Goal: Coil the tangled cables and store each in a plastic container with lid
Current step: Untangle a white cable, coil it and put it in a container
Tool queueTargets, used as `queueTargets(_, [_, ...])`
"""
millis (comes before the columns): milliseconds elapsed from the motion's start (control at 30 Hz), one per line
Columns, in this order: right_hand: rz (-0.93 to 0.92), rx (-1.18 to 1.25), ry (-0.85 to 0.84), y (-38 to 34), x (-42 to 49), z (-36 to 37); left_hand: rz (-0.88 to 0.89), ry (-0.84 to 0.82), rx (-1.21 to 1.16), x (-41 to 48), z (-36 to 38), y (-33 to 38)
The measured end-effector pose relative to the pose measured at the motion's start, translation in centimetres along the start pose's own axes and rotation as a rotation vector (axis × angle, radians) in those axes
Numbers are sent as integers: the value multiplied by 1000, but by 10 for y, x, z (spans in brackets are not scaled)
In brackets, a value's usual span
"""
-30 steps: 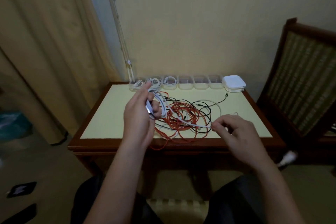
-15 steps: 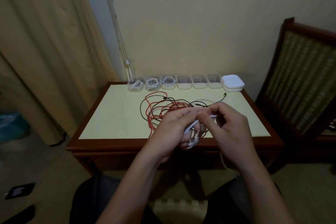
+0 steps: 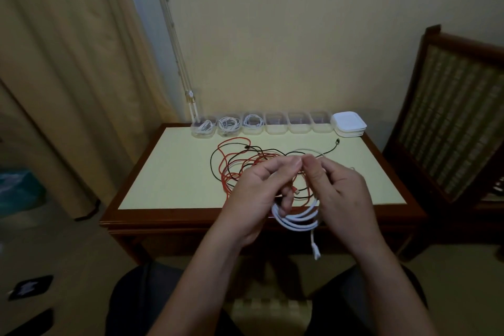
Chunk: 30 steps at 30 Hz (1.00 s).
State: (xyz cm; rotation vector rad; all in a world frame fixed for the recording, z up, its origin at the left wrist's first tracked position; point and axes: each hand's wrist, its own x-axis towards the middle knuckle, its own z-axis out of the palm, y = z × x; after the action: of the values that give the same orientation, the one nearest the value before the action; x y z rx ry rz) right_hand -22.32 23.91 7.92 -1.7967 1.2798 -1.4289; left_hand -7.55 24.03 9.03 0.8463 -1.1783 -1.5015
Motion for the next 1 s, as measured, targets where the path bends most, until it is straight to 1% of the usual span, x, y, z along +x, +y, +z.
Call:
queueTargets(67, [0,-1,36,1,0,2,75,64,125,0,3,-4])
queueTargets(100, [4,0,38,0,0,2,83,75,120,0,4,-5])
queueTargets(167, [29,38,21,-1,0,2,61,66,6,1,6,-6])
queueTargets(233, [102,150,-18,-3,1,1,20,63,-158,2,6,-5])
queueTargets(400, [398,692,-240,8,0,-15,-46,113,-455,4,-6,6])
queueTargets(467, [461,835,-299,16,0,-21,-63,118,-537,4,-9,11])
queueTargets(533, [458,890,-374,22,-2,-27,-87,109,-608,4,-10,16])
queueTargets(633, [423,821,-432,27,-5,-33,-114,64,-708,2,-12,21])
queueTargets(733, [421,671,-378,23,-6,-35,-117,28,-749,1,-12,26])
queueTargets(800, [401,566,-306,18,-4,-33,-122,8,-750,0,-11,27])
queueTargets(900, [286,260,-99,20,0,-24,-144,-6,-726,0,-8,26])
queueTargets(933, [272,219,-10,23,1,-21,-156,-3,-718,0,-7,25])
queueTargets(1000, [289,287,138,25,2,-19,-174,10,-705,0,-6,22])
